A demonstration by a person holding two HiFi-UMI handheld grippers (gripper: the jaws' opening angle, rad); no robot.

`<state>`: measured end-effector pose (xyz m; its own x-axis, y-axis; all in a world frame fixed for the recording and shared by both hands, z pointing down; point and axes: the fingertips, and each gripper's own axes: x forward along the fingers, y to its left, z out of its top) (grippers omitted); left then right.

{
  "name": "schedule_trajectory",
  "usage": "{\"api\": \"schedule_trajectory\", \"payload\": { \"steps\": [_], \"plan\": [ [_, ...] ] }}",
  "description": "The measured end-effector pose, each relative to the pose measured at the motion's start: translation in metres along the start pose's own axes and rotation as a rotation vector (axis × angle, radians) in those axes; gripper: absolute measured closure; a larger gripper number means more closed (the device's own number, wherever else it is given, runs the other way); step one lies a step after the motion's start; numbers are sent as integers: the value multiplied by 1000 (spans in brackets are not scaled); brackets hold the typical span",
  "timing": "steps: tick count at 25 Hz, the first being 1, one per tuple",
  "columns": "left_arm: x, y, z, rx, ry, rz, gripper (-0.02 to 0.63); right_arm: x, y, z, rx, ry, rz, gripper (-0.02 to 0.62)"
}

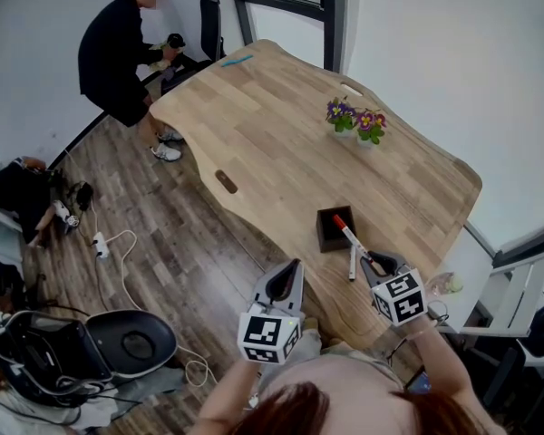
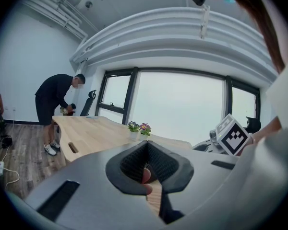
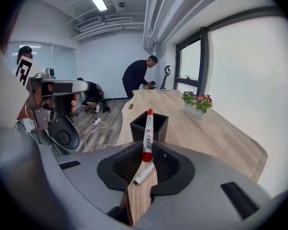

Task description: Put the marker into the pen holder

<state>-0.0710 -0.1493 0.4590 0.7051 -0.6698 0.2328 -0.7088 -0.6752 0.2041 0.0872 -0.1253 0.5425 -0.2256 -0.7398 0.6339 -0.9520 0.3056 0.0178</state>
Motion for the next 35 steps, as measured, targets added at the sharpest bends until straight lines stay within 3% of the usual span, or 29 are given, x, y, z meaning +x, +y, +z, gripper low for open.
{"api": "schedule_trajectory", "payload": {
  "steps": [19, 35],
  "plan": [
    [6, 19, 1, -13, 21, -31, 604, 9, -6, 21, 50, -17, -29, 534],
    [3, 34, -1, -24, 42, 0, 604, 33, -14, 32, 101, -21, -14, 534]
  ]
}}
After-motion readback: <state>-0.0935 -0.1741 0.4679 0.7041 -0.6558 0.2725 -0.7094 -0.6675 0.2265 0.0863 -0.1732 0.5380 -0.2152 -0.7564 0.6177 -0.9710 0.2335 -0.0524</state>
